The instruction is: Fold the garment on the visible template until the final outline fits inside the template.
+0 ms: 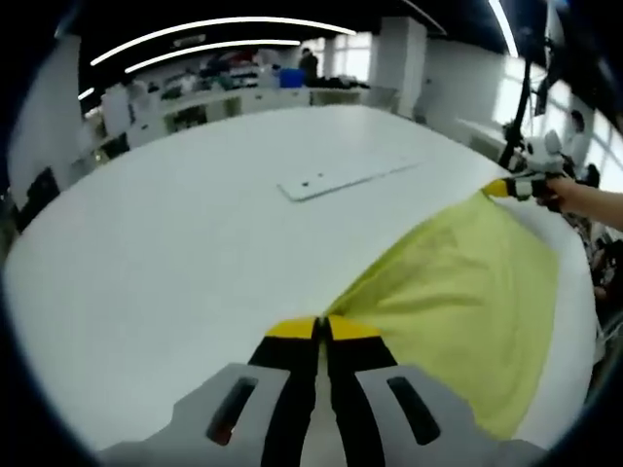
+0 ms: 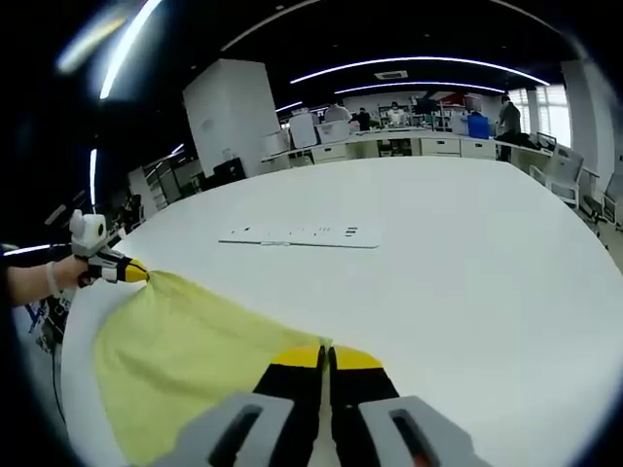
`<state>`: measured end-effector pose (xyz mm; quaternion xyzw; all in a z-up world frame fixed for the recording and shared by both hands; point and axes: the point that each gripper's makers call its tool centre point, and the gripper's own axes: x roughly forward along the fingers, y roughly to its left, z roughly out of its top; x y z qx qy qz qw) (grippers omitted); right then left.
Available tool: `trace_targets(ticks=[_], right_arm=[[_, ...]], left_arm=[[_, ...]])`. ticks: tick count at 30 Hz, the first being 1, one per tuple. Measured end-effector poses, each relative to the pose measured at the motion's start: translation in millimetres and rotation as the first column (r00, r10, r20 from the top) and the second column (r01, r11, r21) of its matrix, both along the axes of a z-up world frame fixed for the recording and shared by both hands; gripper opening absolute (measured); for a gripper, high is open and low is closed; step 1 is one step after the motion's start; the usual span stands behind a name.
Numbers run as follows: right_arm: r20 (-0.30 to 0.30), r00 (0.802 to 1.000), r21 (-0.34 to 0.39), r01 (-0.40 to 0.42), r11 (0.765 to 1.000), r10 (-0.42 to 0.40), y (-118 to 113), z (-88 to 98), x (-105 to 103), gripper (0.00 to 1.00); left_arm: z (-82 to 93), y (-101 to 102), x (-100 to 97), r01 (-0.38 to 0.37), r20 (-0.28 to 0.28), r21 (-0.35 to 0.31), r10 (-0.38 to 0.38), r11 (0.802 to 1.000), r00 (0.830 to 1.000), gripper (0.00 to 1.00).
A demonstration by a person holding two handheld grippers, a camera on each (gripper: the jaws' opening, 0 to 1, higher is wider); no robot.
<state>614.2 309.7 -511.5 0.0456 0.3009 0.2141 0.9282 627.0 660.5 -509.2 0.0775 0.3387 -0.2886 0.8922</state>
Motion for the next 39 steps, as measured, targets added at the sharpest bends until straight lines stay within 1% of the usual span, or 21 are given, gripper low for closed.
trace_targets(ticks=[2,3,5,6,7,8,11,12,15,18,21,24,26,27,29,31,34,37,39], right_arm=[[0.015,1.0,-0.021,-0.014,1.0,0.014,0,1.9,-1,0.0],[0.028,1.0,-0.027,-0.009,1.0,0.01,-1,3.9,0,0.06],[0.047,0.999,-0.016,0.016,1.0,-0.015,-3,8.2,2,0.23],[0.051,0.998,0.011,0.021,1.0,-0.022,-2,11.1,3,0.34],[0.048,0.999,0.021,0.023,1.0,-0.024,-1,11.9,2,0.4],[0.053,0.998,0.031,0.016,0.999,-0.017,0,14.1,1,0.43],[0.074,0.997,0.031,-0.013,0.999,0.011,5,18.8,-6,0.48],[0.077,0.997,0.039,-0.023,0.999,0.02,7,20.0,-8,0.52],[0.087,0.996,0.052,-0.041,0.998,0.036,11,23.8,-17,0.6],[0.092,0.995,0.051,-0.052,0.997,0.047,12,27.2,-25,0.64],[0.095,0.994,0.064,-0.066,0.996,0.06,13,33.0,-35,0.65],[0.103,0.992,0.072,-0.082,0.994,0.075,16,40.7,-48,0.66],[0.103,0.991,0.076,-0.091,0.993,0.083,17,43.7,-55,0.66],[0.103,0.991,0.075,-0.091,0.993,0.083,17,44.9,-58,0.67],[0.106,0.99,0.08,-0.1,0.992,0.091,17,48.6,-67,0.68],[0.108,0.99,0.081,-0.104,0.991,0.095,17,51.1,-76,0.67],[0.11,0.99,0.09,-0.102,0.991,0.092,17,54.3,-86,0.67],[0.119,0.989,0.111,-0.1,0.989,0.086,18,57.1,-97,0.67],[0.115,0.99,0.123,-0.099,0.987,0.085,20,56.1,-104,0.67]], left_arm=[[2.4,2,-0.2,0.0,0.012,0.002,0.0,1.0,1.0,0.02],[4.2,4,0.5,-0.005,0.023,0.002,0.005,1.0,1.0,0.04],[6.5,8,-0.9,-0.004,0.028,-0.008,0.004,1.0,1.0,0.12],[7.6,9,-1.6,-0.01,0.026,-0.023,0.011,1.0,1.0,0.17],[7.9,9,-2.3,-0.015,0.021,-0.033,0.015,0.999,1.0,0.21],[10.7,10,-5.7,-0.014,0.025,-0.055,0.016,0.998,1.0,0.25],[14.9,13,-13.9,-0.009,0.035,-0.077,0.012,0.997,0.999,0.34],[16.1,12,-17.4,-0.004,0.032,-0.089,0.007,0.996,0.999,0.37],[20.2,15,-27.3,-0.001,0.032,-0.111,0.005,0.994,0.999,0.4],[27.1,15,-40.2,-0.005,0.027,-0.164,0.01,0.987,1.0,0.41],[32.2,14,-52.1,-0.007,0.021,-0.188,0.011,0.982,1.0,0.39],[36.8,12,-62.9,0.011,0.033,-0.201,-0.005,0.98,0.999,0.4],[39.9,10,-69.4,0.009,0.034,-0.23,-0.001,0.973,0.999,0.4],[40.5,10,-72.5,-0.005,0.022,-0.247,0.011,0.969,1.0,0.43],[41.7,9,-77.0,-0.002,0.026,-0.252,0.009,0.968,1.0,0.45],[45.7,8,-83.1,0.005,0.031,-0.269,0.003,0.963,0.999,0.44],[52.7,7,-90.3,0.003,0.036,-0.293,0.008,0.956,0.999,0.45],[58.2,6,-97.5,0.011,0.047,-0.298,0.003,0.955,0.999,0.44],[61.4,7,-105.8,0.014,0.056,-0.304,0.004,0.953,0.998,0.41]])
